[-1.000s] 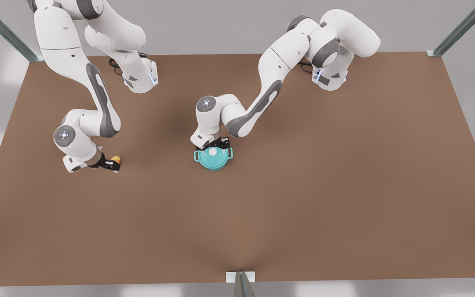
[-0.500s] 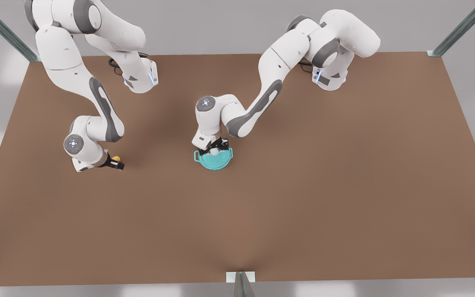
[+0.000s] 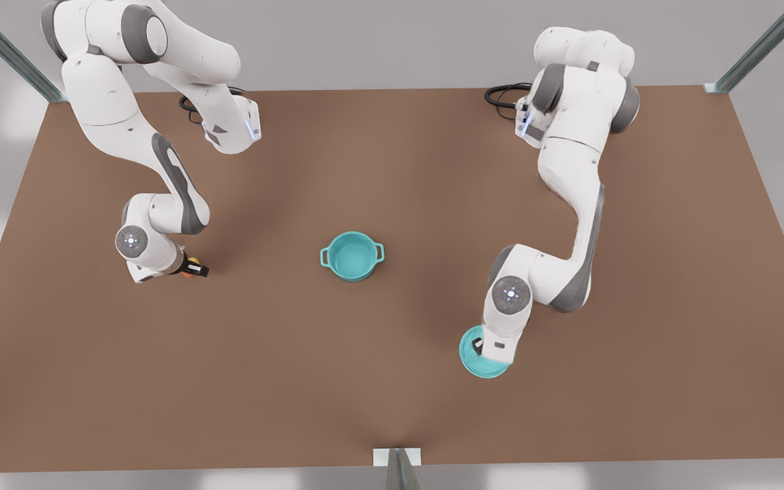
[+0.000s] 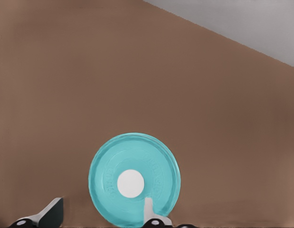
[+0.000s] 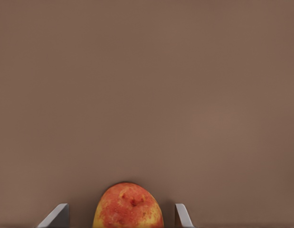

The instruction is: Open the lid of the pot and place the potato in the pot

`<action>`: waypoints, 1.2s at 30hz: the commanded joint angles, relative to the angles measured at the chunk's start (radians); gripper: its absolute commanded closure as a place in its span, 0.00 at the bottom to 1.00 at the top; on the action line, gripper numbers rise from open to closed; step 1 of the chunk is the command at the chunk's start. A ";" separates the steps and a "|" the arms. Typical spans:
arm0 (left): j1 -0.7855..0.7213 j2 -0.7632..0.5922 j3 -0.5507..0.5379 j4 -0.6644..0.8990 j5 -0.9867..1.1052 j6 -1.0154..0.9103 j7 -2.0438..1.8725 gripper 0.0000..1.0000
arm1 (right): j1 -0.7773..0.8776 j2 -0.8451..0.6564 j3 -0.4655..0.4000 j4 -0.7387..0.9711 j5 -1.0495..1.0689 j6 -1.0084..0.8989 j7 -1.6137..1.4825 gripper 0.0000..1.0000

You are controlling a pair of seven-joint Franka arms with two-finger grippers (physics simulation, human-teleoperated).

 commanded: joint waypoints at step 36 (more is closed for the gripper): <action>0.286 -0.416 -0.028 -0.218 -0.165 -0.229 1.008 0.00 | 0.009 -0.117 0.052 0.013 0.009 -0.139 0.077 0.48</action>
